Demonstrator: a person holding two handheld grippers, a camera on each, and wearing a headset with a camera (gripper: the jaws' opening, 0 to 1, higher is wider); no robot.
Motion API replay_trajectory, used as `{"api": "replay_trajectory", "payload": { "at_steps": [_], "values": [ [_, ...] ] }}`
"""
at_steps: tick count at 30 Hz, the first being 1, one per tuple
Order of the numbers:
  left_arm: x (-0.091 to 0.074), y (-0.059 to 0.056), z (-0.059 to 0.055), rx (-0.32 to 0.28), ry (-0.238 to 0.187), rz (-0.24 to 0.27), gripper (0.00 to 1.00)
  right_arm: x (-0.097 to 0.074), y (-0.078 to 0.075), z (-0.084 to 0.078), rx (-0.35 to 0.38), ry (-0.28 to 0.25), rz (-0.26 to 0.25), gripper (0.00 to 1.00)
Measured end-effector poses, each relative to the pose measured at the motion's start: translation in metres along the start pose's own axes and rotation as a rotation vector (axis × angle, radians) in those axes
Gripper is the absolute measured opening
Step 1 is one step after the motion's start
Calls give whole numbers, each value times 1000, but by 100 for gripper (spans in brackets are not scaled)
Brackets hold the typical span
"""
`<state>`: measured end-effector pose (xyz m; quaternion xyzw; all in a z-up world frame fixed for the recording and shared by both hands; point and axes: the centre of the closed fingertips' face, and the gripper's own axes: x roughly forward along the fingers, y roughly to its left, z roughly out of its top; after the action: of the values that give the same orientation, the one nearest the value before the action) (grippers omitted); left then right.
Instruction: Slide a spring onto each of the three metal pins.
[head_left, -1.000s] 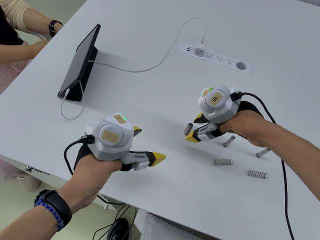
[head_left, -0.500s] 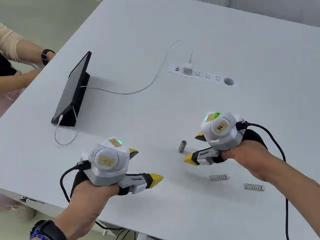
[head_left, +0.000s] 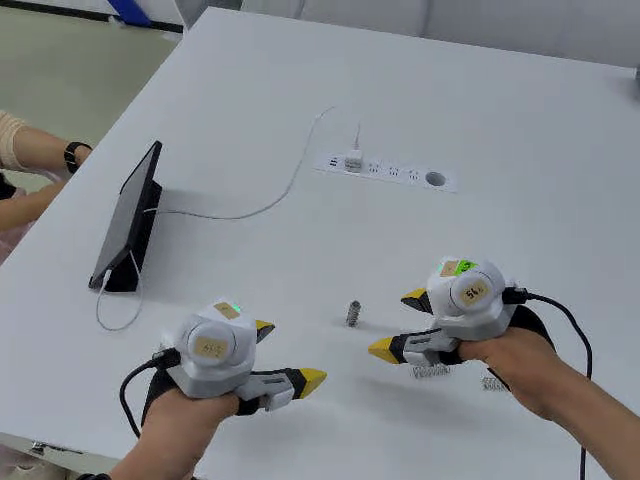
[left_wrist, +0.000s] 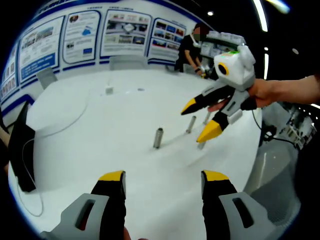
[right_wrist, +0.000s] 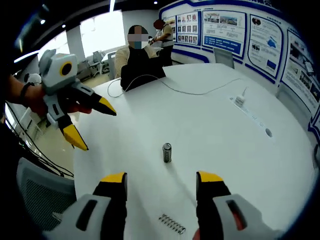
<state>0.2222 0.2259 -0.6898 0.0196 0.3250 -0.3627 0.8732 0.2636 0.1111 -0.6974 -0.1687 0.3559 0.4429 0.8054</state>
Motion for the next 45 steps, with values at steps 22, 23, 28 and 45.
{"api": "replay_trajectory", "payload": {
  "at_steps": [22,23,28,45],
  "values": [
    [5,-9,-2,1,17,-19,62,-24,6,-33,90,-52,-61,63],
    [6,-10,-2,2,19,-20,62,-25,6,-34,106,-58,-62,64],
    [7,-11,-2,11,23,-24,63,-32,9,-39,132,-67,-75,66],
    [11,-17,0,14,32,-31,63,-54,9,-66,206,-87,-113,74]
  ]
}}
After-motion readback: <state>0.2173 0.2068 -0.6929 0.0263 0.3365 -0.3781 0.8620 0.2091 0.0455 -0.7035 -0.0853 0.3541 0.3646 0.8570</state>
